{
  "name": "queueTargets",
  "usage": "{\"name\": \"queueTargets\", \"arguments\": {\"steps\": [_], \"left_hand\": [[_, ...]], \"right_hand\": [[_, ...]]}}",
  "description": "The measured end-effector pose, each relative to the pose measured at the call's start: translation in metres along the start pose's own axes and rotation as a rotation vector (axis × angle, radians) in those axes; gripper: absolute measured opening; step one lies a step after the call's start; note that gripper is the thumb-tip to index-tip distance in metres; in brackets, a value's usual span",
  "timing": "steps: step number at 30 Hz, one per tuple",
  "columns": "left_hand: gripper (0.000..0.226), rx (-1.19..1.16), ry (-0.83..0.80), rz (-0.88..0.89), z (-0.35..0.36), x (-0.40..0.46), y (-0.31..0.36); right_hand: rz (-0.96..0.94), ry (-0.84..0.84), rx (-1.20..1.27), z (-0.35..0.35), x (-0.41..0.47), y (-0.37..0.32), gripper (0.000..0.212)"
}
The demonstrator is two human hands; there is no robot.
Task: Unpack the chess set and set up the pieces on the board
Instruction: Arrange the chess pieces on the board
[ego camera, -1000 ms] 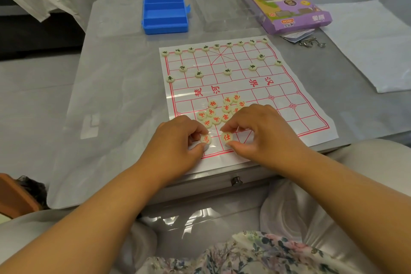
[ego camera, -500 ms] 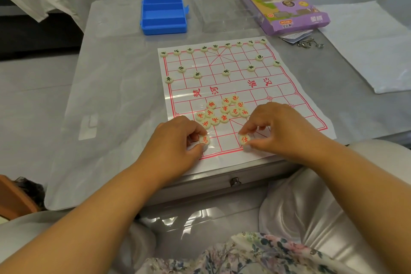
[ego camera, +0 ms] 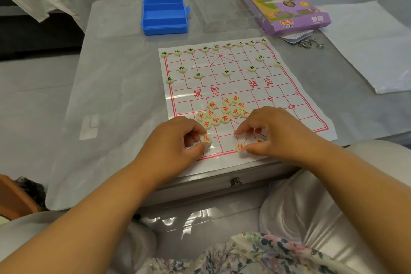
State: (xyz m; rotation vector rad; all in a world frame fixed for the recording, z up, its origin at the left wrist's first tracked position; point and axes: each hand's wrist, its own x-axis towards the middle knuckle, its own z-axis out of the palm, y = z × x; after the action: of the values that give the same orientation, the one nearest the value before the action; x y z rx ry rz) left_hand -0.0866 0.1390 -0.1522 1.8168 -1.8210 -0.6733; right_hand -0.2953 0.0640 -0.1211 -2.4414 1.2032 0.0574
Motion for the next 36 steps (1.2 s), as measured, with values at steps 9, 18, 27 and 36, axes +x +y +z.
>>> {"name": "queueTargets", "arguments": {"steps": [9, 18, 27, 36], "left_hand": [[0.020, -0.034, -0.006, 0.038, 0.000, -0.003, 0.003], [0.019, 0.048, 0.017, 0.035, 0.000, -0.002, 0.000], [0.022, 0.118, 0.048, 0.022, 0.004, 0.001, -0.004], [0.020, 0.107, 0.044, 0.020, 0.004, 0.002, -0.006]], "right_hand": [[0.102, 0.120, 0.121, -0.003, 0.004, 0.008, 0.031], [0.147, 0.198, 0.094, 0.000, 0.015, 0.012, 0.024], [0.013, 0.214, -0.076, 0.005, 0.049, -0.004, 0.030], [0.029, 0.189, -0.060, -0.017, 0.035, 0.004, 0.022]]}}
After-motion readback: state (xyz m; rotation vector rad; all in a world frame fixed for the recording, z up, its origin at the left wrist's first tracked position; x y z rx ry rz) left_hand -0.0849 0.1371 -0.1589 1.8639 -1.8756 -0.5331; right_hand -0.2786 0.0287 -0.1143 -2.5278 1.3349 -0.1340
